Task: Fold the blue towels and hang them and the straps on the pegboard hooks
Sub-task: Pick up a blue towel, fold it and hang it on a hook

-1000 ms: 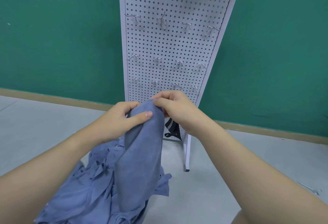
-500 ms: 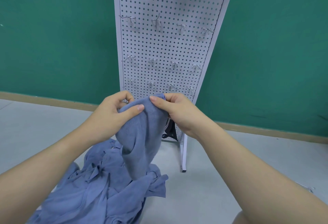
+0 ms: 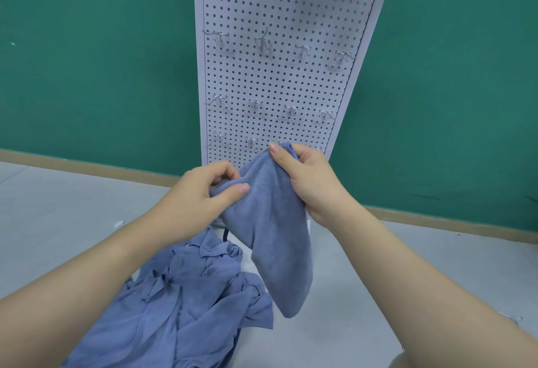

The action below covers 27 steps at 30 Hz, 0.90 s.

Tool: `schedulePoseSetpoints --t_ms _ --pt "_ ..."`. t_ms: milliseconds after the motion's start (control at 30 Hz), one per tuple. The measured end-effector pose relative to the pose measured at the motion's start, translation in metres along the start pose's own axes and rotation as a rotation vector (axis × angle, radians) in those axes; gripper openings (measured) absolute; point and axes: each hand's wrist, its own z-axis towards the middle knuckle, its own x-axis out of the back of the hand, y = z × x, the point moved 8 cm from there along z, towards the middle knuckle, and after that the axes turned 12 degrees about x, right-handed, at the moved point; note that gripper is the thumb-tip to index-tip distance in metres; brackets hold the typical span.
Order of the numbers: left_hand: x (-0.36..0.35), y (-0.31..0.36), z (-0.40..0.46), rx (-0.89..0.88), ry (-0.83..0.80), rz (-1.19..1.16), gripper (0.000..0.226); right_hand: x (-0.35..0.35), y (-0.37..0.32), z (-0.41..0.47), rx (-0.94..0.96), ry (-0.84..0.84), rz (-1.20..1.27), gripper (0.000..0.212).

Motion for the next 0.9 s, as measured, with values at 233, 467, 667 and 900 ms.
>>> schedulePoseSetpoints --t_ms 233,467,667,900 --pt "-0.011 -0.018 -0.001 0.118 -0.164 0.078 0.078 0.006 -0.002 -0.002 0.033 0.040 -0.092 0.057" --pt "0.007 0.013 -0.005 0.012 0.055 -0.070 0.064 0.027 -0.006 0.005 0.035 0.172 -0.091 0.077" --pt "0.026 0.060 -0.032 -0.251 0.353 -0.189 0.028 0.021 -0.021 0.003 0.125 0.158 -0.040 0.070" --pt "-0.005 0.040 -0.024 0.088 0.005 -0.702 0.051 -0.008 -0.037 -0.006 0.188 0.132 0.043 0.064"
